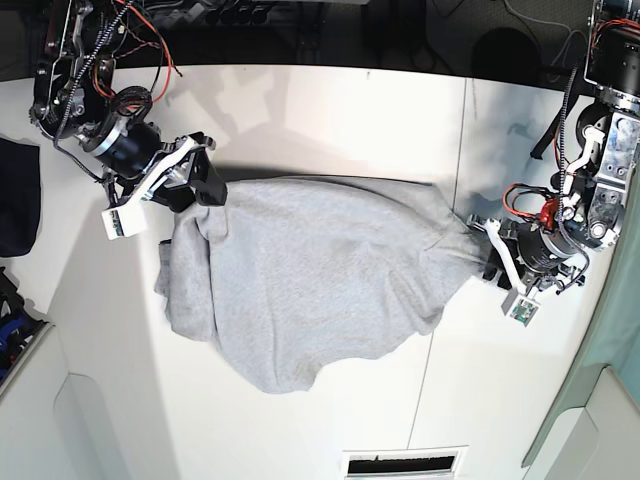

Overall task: Layout the t-shirt on the table in an organized manner, then fold the t-shirt properly
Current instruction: 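Regrasp the shirt with both grippers and spread it flat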

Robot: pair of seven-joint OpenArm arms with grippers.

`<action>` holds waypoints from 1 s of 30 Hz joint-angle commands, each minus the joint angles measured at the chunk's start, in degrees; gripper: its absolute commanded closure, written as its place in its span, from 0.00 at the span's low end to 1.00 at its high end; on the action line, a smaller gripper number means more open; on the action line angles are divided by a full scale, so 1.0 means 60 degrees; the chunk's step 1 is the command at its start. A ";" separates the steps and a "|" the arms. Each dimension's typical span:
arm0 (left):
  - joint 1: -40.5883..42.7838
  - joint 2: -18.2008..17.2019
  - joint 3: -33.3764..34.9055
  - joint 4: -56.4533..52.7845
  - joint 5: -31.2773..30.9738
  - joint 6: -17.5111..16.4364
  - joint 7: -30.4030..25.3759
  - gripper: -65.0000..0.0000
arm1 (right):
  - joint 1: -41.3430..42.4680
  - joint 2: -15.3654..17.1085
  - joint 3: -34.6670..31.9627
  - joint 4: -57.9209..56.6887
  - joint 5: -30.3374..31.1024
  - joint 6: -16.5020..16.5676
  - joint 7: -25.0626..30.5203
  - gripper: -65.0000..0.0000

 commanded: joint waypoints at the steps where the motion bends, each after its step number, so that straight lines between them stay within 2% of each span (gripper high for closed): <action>1: -0.0244 -0.0171 -0.0168 0.0149 0.0015 0.0076 -0.0401 0.65 | 0.0098 0.0197 0.0087 0.0164 0.0175 -0.0011 0.0528 0.55; 3: -0.0382 -0.0168 -0.0379 0.0149 0.0011 0.0120 -0.0656 0.65 | 0.0102 0.0401 0.0328 0.0164 0.0189 -0.0142 0.1184 0.55; 5: -0.0630 -0.0168 -0.0594 0.0149 -0.0062 0.0444 -0.0688 0.65 | 0.0186 0.0470 0.0761 0.0164 0.0186 -0.0171 0.1698 0.55; 9: -0.1067 -0.0164 -0.0663 0.0146 -0.0477 0.0568 -0.0769 0.65 | 0.0787 0.0470 0.1665 0.0164 -0.0215 -0.0339 0.1621 0.55; 12: -0.1089 -0.0131 -0.0652 -0.0007 -0.0729 0.0561 -0.1308 0.55 | 0.1260 0.0470 0.1985 0.0058 -0.1104 -0.0984 0.1628 0.55; 14: -0.1166 0.0142 -0.0648 -0.0291 -0.0692 0.0415 -0.1588 0.51 | 0.1625 0.0474 0.2029 -0.0342 -0.1610 -0.1188 0.1632 0.55; 18: -0.1694 0.1104 -0.0648 -0.1730 -0.0667 0.0219 -0.1679 0.51 | 0.2433 0.0525 0.2014 -0.2455 -0.1985 -0.1155 0.1854 0.42; 22: -0.2342 0.1894 -0.0648 -0.3654 -0.0663 0.0197 -0.1763 0.51 | 0.3031 0.0466 0.2004 -0.4783 -0.1891 -0.0776 0.1985 0.42; 25: -0.2710 0.2222 -0.0648 -0.4776 -0.0663 -0.0361 -0.2025 0.51 | 0.3115 0.0444 0.1643 -0.5916 -0.1694 -0.0317 0.2142 0.42; 28: -0.2809 0.2466 -0.0648 -0.5191 -0.0678 -0.0940 -0.2211 0.51 | 0.3107 0.0441 0.0969 -0.6408 -0.1698 -0.0313 0.2302 0.42; 30: -0.2794 0.2623 -0.0648 -0.5209 -0.0710 -0.0987 -0.2200 0.51 | 0.3082 0.0441 0.0474 -0.6433 -0.1694 -0.0310 0.2313 0.42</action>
